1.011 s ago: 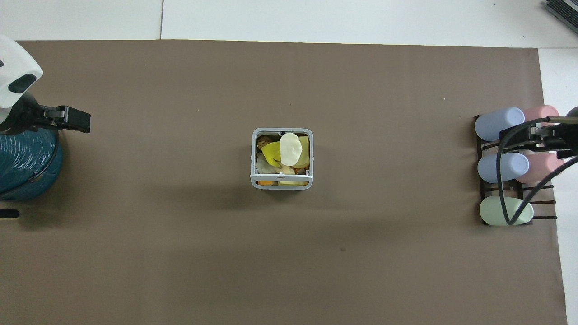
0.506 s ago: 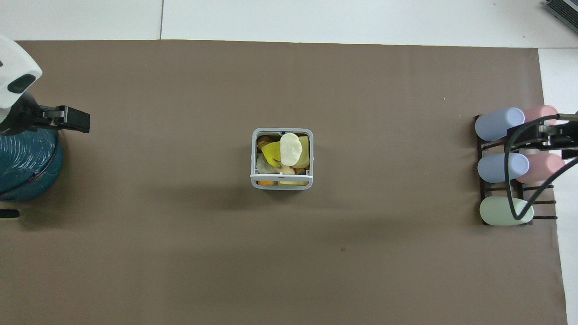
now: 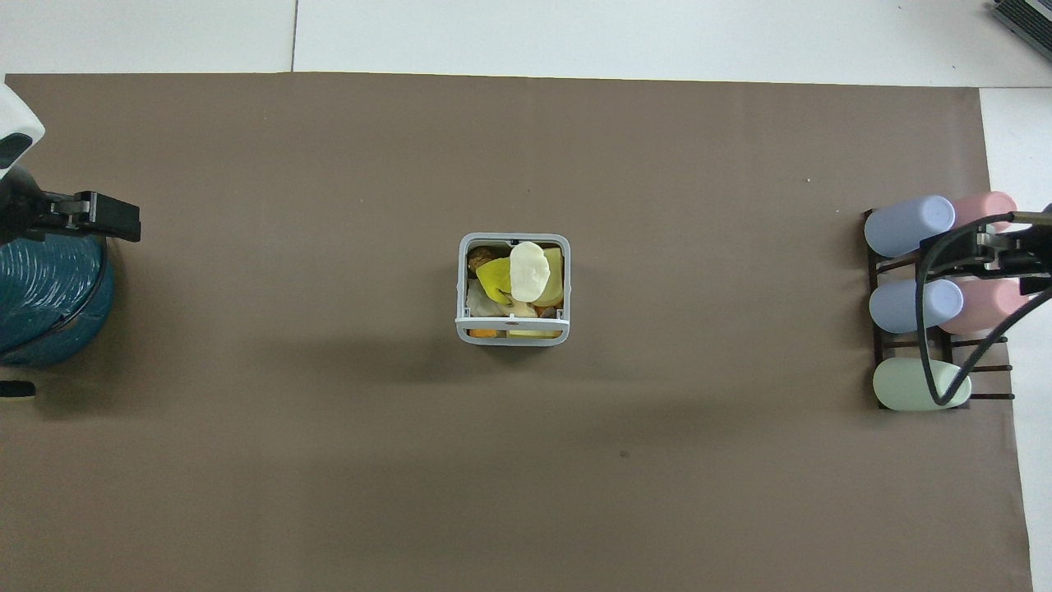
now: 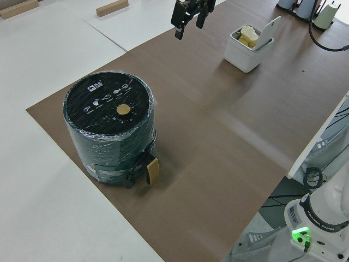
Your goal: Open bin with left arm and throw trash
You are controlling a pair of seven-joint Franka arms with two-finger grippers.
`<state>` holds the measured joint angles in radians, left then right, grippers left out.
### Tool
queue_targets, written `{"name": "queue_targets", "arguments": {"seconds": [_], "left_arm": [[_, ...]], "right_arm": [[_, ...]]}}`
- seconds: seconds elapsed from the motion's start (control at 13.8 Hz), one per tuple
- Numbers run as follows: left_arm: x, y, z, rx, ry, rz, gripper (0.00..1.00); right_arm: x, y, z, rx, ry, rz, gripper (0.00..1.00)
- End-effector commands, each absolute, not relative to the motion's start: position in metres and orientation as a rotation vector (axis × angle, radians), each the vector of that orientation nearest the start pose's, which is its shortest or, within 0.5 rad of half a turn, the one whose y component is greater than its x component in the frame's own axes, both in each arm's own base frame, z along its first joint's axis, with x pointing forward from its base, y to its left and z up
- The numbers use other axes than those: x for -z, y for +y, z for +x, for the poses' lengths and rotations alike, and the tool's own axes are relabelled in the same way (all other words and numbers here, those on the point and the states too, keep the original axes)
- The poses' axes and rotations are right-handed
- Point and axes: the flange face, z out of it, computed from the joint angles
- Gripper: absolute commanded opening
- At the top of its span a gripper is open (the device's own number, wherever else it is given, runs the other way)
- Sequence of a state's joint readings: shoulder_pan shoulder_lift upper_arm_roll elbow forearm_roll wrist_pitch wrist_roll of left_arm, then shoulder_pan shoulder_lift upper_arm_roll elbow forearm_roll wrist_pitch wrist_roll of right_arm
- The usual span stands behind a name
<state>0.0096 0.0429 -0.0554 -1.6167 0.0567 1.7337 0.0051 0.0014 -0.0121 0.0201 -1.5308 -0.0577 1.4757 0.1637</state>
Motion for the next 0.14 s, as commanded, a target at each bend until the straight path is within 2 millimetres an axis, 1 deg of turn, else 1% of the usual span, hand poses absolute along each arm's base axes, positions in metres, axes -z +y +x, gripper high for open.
{"name": "queue_targets", "arguments": {"seconds": [0.0,0.07], "left_arm": [[-0.5937,-0.0184,0.5745,0.131,0.117,-3.063,1.00],[-0.5937,-0.0192,0.5744,0.131,0.120,-3.061,1.00]], "right_arm": [[-0.6431,0.0072,0.5339,-0.085,0.188,-3.176,1.00],[-0.6432,0.0079,0.5340,-0.083,0.186,-3.178,1.00]]}}
